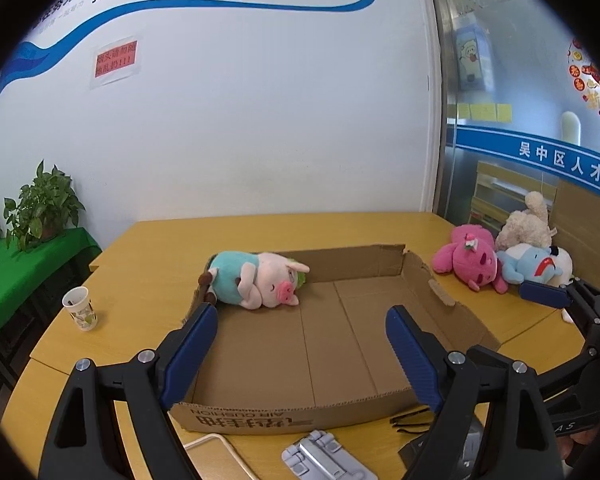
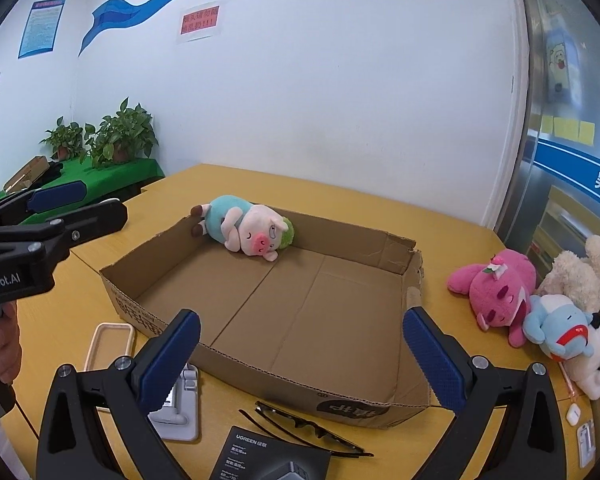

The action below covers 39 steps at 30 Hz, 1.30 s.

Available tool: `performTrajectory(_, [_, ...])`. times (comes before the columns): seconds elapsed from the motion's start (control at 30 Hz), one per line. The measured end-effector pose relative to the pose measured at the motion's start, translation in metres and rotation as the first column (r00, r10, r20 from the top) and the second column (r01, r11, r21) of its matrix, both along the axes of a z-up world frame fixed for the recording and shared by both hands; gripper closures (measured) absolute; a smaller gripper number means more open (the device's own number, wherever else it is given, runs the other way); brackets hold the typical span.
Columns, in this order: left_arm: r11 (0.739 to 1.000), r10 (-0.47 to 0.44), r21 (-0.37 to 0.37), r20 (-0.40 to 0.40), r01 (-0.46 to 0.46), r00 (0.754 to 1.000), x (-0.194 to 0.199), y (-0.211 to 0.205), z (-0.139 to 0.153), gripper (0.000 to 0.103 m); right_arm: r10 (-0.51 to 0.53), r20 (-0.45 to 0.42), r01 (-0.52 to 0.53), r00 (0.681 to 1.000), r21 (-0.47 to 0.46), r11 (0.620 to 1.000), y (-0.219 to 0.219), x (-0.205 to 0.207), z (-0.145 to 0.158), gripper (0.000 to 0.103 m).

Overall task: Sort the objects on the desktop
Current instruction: 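Withdraw both tools from the box toward the black charger box, then close both grippers on the black charger box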

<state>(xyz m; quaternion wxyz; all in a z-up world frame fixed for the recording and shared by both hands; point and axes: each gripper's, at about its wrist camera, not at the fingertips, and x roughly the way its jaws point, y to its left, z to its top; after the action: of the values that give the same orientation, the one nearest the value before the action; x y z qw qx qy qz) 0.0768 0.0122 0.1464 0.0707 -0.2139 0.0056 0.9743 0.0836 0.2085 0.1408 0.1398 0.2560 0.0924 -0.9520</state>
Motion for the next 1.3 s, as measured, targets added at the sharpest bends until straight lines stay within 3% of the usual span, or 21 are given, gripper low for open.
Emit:
performTrajectory(0.47, [0.995, -0.033, 0.095, 0.104, 0.023, 0.994, 0.002, -0.011, -0.035, 0.017, 0.011, 0.043, -0.011, 0.999, -0.007, 1.0, -0.012, -0.002, -0.024, 0.0])
performTrajectory(0.87, [0.988, -0.102, 0.129, 0.189, 0.078, 0.977, 0.007, 0.004, -0.061, 0.017, 0.04, 0.04, -0.04, 0.998, -0.014, 0.999, 0.023, 0.025, -0.038, 0.0])
performTrajectory(1.0, [0.978, -0.164, 0.172, 0.27, 0.12, 0.949, 0.006, 0.009, -0.082, 0.017, 0.121, 0.104, -0.118, 0.987, -0.028, 0.993, 0.054, 0.051, -0.066, 0.0])
performTrajectory(1.17, [0.947, -0.266, 0.273, 0.367, 0.17, 0.891, 0.004, 0.021, -0.111, 0.017, 0.164, 0.311, -0.145, 0.936, -0.084, 0.986, 0.078, 0.065, -0.119, 0.0])
performTrajectory(1.3, [0.926, -0.33, 0.317, 0.417, 0.205, 0.847, 0.002, 0.031, -0.125, 0.017, 0.169, 0.355, -0.14, 0.92, -0.104, 0.985, 0.07, 0.065, -0.139, 0.0])
